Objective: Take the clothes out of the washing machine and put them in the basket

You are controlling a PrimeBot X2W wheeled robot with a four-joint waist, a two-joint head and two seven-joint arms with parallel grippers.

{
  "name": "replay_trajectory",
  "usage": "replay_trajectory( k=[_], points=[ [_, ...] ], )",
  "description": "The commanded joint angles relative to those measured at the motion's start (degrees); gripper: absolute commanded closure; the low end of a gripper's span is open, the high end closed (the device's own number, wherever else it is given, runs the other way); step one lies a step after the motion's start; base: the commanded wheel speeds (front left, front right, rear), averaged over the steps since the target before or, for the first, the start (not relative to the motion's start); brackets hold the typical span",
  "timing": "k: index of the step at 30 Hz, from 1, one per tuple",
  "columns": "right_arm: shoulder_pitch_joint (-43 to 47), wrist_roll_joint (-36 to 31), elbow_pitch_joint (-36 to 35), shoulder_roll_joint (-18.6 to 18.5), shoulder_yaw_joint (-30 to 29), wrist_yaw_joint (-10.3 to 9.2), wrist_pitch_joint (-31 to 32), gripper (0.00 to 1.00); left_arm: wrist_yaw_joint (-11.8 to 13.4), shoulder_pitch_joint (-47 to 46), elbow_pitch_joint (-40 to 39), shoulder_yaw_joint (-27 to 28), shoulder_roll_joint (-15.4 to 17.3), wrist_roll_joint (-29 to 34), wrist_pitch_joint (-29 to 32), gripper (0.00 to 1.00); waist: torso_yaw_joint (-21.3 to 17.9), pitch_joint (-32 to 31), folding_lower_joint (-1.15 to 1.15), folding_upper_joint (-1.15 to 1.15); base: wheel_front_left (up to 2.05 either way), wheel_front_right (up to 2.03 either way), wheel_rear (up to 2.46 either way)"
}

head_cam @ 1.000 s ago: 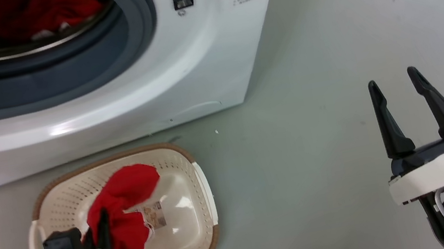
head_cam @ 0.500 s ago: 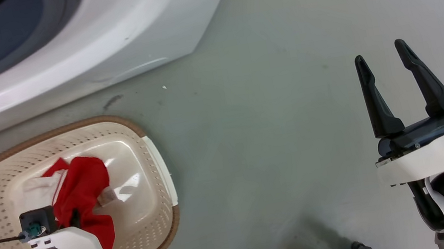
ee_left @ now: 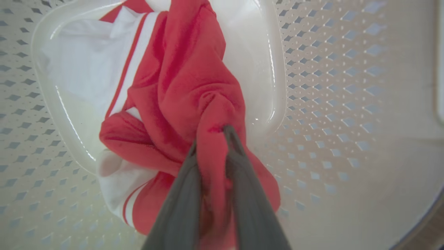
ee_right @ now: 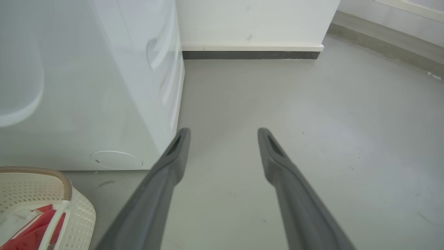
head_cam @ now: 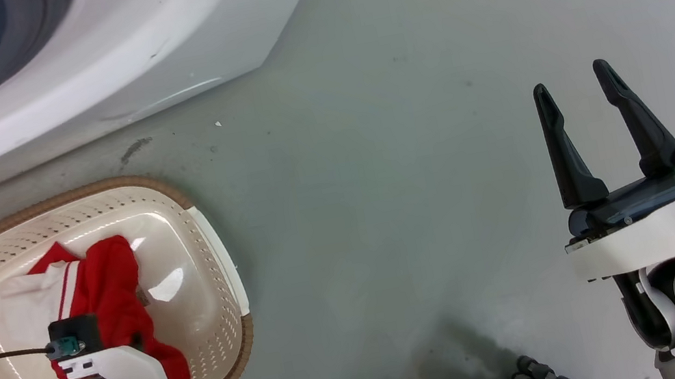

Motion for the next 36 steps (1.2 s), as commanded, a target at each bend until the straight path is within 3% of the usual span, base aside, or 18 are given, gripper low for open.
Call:
replay_trajectory(
  k=[1, 12, 20, 36],
  points=[
    [-0.8, -0.36, 0.22, 0.08, -0.11, -0.04, -0.13, 0.0, -0.03, -0.5, 0.14, 0.05, -0.41, -0.05, -0.62, 0.0, 0.63, -1.22, -0.01, 0.0, 0.0, 0.0, 0.0],
    [1.94, -2.31, 1.73, 0.07, -0.74, -0.04, 0.99, 0.0, -0.35, 3.03, -2.68, 0.79, -4.04, -0.75, -4.75, 0.0, 5.15, -13.42, -0.01, 0.0, 0.0, 0.0, 0.0],
    [4.86, -3.21, 1.59, 0.06, -1.75, -0.04, 2.75, 0.0, 3.33, 10.1, -18.0, 6.13, -4.81, 2.09, -4.73, 0.0, 8.17, -21.16, -0.01, 0.0, 0.0, 0.0, 0.0],
    [9.79, -3.36, -0.95, 0.07, -3.81, -0.04, 5.37, 0.0, 4.92, 18.09, -47.53, 17.84, -7.38, 12.66, -4.74, 0.0, 11.17, -28.1, -0.01, 0.0, 0.0, 0.0, 0.0]
  ],
)
